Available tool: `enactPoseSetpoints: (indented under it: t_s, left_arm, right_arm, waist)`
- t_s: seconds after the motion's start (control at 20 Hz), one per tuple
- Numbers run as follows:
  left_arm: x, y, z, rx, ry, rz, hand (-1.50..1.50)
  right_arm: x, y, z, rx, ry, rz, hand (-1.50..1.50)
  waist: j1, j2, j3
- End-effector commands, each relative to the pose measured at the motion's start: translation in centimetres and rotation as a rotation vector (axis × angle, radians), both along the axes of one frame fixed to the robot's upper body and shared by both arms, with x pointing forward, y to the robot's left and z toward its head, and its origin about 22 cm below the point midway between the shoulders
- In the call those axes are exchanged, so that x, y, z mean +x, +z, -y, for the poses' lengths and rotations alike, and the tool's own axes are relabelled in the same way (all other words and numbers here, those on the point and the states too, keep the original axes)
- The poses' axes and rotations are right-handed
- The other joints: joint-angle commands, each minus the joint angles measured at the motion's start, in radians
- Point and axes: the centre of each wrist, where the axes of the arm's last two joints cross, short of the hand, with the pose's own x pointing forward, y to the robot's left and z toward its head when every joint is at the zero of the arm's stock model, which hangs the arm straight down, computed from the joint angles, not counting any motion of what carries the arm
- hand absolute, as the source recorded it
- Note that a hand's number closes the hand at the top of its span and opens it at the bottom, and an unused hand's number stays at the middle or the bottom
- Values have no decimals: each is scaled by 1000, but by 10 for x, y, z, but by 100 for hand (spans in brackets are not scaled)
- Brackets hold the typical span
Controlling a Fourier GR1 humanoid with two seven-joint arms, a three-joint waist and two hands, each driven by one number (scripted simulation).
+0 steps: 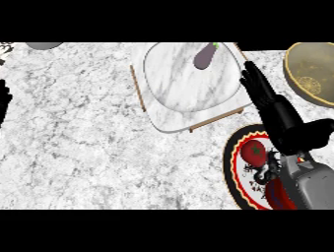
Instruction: Pick the tomato from the plate and place it in the bowl
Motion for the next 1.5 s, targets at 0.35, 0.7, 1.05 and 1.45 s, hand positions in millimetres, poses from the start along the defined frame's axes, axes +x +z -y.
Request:
enactPoseSetpoints:
  t_s: [0.35,0.7,1.05,1.45]
  left_arm:
    - [-4,-12,0,-149,111,-76,0]
    - [-4,-12,8,-223,113,-114,0]
    - [3,-15,29,-225,64,-122,0]
    - [15,-21,31,-214,7,-123,0]
  right_arm:
    - [-44,-30,145,-706,-682,-195,-150]
    - [-104,-69,80,-584,-1009,-139,-150]
    - [-156,-36,37,-598,-1178,-218,-150]
    - [-149,51,14,-709,-1207,-277,-150]
  waist:
    - [-117,13,-55]
    - [-82,-21,-35]
    - [-40,-8,-32]
    - [14,2,-28]
